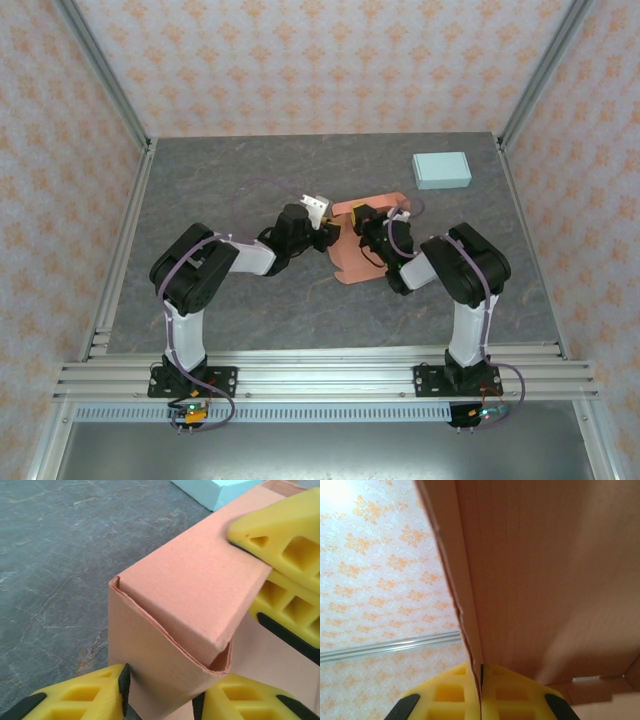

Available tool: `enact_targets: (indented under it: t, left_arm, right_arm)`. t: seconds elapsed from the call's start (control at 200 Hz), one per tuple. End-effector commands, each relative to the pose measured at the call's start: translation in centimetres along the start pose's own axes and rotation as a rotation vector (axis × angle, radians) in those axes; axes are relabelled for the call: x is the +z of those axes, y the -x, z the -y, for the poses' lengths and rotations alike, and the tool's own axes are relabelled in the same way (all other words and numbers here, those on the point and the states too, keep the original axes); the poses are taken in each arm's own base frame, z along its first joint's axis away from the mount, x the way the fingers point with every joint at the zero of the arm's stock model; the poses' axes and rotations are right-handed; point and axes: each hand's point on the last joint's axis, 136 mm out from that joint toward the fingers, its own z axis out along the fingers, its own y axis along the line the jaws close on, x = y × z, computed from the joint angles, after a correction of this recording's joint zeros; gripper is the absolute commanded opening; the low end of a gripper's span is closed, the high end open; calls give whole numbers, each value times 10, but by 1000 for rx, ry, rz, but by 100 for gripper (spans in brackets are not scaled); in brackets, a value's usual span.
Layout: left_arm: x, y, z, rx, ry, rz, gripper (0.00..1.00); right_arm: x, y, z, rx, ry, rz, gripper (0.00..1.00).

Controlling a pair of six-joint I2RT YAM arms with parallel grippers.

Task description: Fold the paper box

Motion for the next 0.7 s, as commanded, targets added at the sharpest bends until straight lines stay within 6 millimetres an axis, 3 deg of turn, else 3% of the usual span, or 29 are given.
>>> enact_targets:
  t: [0.0,0.11,0.365,0.491,0.696]
  left_arm:
    - [4,8,-14,-4,122,26,34]
    - [4,7,-22,-52,164,56,26]
    - [13,8,-3,-21,111,45,28]
    - [15,10,-3,-14,123,31,28]
    - [16,10,-7,-10,186,11,26]
  right_arm:
    - [-2,-3,-6,15,21,28,7]
    - [-3,-7,-6,13,9,35,9]
    - [-6,-9,0,6,-39,82,10]
    - [-6,-10,-2,1,-60,93,11]
    - [-2,-29,0,10,-95,68,16]
